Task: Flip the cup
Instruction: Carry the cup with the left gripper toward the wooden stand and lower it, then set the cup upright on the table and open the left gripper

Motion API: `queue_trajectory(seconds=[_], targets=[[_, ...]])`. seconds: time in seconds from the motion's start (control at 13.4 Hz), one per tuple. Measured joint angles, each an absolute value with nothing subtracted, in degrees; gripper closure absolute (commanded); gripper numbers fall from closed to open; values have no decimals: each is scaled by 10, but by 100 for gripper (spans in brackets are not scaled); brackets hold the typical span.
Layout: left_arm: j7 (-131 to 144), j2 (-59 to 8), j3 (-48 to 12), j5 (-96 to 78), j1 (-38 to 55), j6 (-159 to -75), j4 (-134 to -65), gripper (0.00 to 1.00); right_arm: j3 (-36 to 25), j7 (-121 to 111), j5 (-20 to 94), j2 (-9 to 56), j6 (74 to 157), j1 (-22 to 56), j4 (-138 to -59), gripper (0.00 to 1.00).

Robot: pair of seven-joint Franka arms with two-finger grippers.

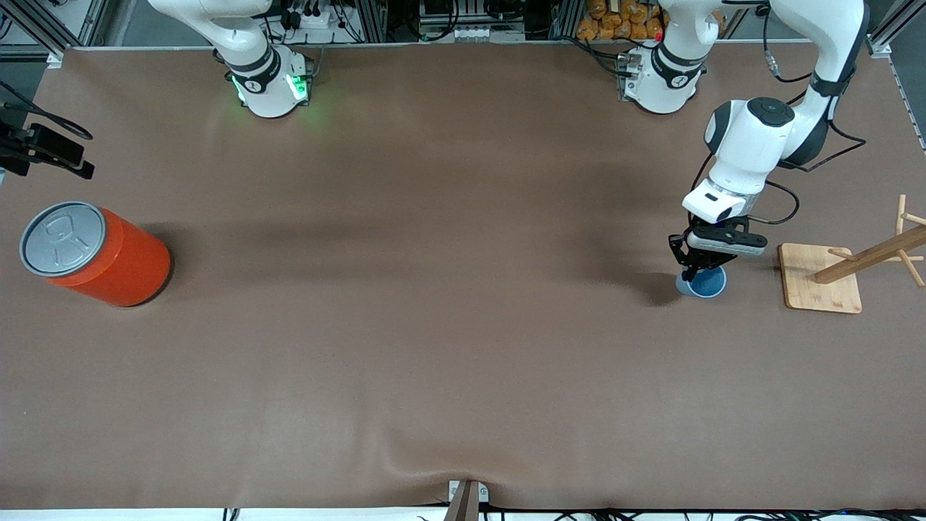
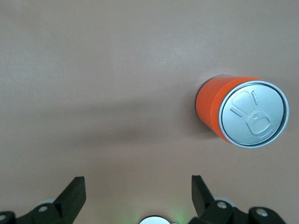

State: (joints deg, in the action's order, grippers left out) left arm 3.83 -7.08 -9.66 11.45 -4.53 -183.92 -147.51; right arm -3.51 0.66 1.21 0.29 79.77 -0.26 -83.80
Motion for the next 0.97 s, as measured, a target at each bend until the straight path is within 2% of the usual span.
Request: queue_trajectory(seconds=[0.3, 0.37, 0.52, 0.59, 0.67, 0.82, 0.97], targets=[[34, -115, -98, 115, -53, -1895, -1475, 100, -35, 7, 12, 3, 798, -2, -838, 0], [34, -117, -100, 115, -53, -1898, -1474, 94, -35, 7, 12, 3, 798, -2, -838, 0], [34, -117, -100, 115, -53, -1898, -1474, 68, -34, 7, 12, 3, 798, -1, -838, 0], [34, -118, -100, 115, -53, -1898, -1474, 59, -34, 7, 12, 3, 798, -1, -838, 0], [34, -119, -100, 115, -53, -1898, -1474, 55, -34, 7, 12, 3, 798, -1, -838, 0], [34, -124, -100, 115, -54, -1898, -1474, 55, -34, 7, 12, 3, 798, -1, -838, 0], [34, -124, -100, 115, -54, -1898, -1474, 48, -34, 7, 12, 3, 798, -1, -838, 0]])
